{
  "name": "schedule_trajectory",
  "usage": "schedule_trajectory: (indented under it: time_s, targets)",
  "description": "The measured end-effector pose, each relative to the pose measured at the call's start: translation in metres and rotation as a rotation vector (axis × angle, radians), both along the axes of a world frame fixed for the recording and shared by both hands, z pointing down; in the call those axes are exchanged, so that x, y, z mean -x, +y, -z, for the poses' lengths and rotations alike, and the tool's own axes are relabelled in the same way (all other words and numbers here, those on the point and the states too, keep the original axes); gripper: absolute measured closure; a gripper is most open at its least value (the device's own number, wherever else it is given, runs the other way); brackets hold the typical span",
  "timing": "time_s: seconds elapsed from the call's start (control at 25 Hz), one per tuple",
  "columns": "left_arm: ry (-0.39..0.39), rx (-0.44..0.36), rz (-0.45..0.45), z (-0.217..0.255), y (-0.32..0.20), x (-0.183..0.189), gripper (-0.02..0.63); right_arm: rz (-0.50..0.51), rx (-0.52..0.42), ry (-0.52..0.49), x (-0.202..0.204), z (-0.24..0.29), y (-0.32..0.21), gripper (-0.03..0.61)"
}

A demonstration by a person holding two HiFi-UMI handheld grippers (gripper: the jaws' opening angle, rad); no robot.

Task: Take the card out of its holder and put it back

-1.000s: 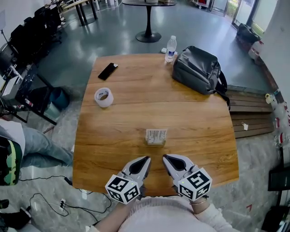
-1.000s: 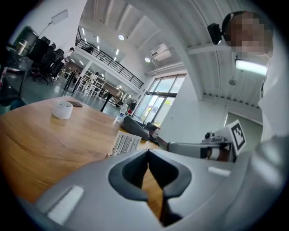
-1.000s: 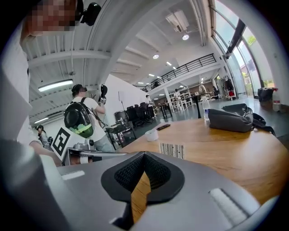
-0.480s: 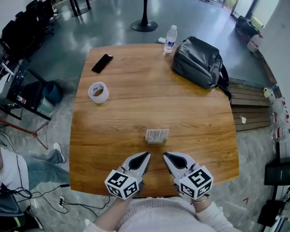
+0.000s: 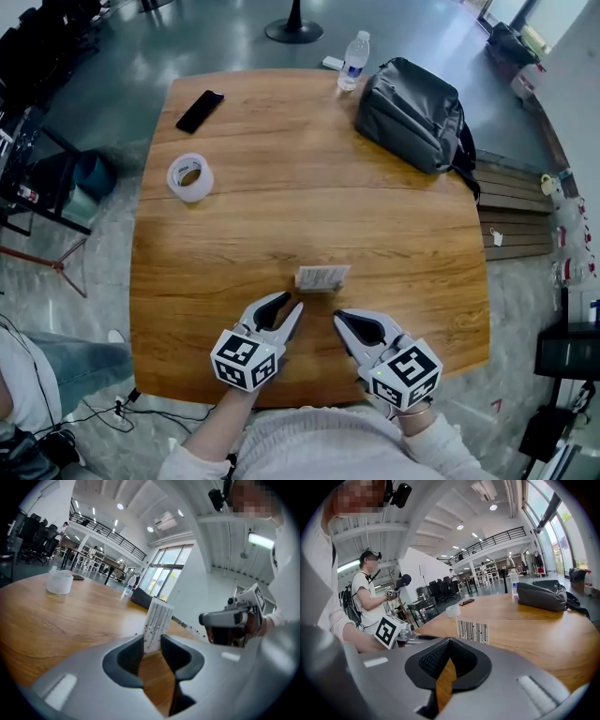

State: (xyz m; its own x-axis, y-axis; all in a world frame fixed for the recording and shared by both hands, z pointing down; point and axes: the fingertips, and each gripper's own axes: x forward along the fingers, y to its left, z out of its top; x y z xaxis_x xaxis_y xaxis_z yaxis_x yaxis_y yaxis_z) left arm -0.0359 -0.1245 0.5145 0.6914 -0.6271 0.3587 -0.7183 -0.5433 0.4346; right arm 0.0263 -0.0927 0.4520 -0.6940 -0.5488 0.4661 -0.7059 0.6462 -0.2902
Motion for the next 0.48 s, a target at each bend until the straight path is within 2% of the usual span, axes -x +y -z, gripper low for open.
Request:
schedule_trajectory:
  time_s: [0.28,0.48]
  targets:
    - [-0.067,-0.033,-0.053,-0.014,-0.017,-0.003,0.441,0.08,-0.039,0.099,-0.001,-0.003,-0.01,0.583]
    - [-0.106,-0.049,-0.094,-0.02,-0.026,-0.008,0.423,0.104,-0.031,0.113,-0.001,-0.003,-0.019,0.583]
